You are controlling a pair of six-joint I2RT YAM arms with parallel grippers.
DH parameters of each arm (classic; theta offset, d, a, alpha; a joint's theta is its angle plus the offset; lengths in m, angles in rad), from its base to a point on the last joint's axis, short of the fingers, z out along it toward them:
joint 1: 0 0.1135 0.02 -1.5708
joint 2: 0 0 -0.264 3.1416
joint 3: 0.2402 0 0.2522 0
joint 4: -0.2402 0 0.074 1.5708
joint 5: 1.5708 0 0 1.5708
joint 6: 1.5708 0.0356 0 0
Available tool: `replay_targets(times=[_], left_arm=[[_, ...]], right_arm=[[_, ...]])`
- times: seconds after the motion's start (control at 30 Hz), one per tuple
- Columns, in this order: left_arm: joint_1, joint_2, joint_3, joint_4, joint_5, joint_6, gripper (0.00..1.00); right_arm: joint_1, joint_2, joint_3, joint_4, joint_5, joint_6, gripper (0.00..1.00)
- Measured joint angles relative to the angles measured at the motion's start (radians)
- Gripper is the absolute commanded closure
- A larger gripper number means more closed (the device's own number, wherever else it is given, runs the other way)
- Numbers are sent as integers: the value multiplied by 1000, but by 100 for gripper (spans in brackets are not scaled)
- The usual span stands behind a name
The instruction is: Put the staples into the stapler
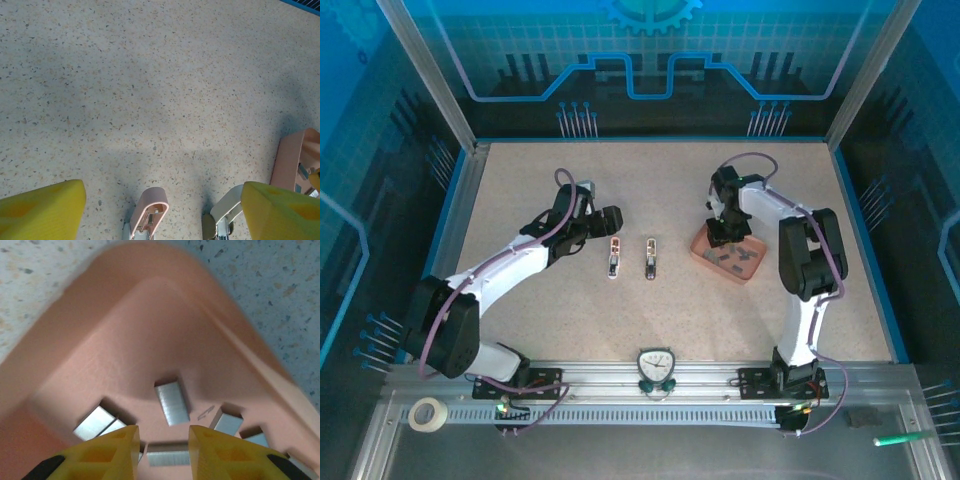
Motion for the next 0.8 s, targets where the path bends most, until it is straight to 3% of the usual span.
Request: replay_targets(times=[0.5,0.63,0.8], left_arm=[[0,10,0,0,7,0,18],[0,10,0,0,6,2,18],[0,10,0,0,6,4,19]], right_arm=[[0,48,0,82,3,0,70],[-1,51,0,84,6,-1,79],[0,48,0,84,6,-3,83]])
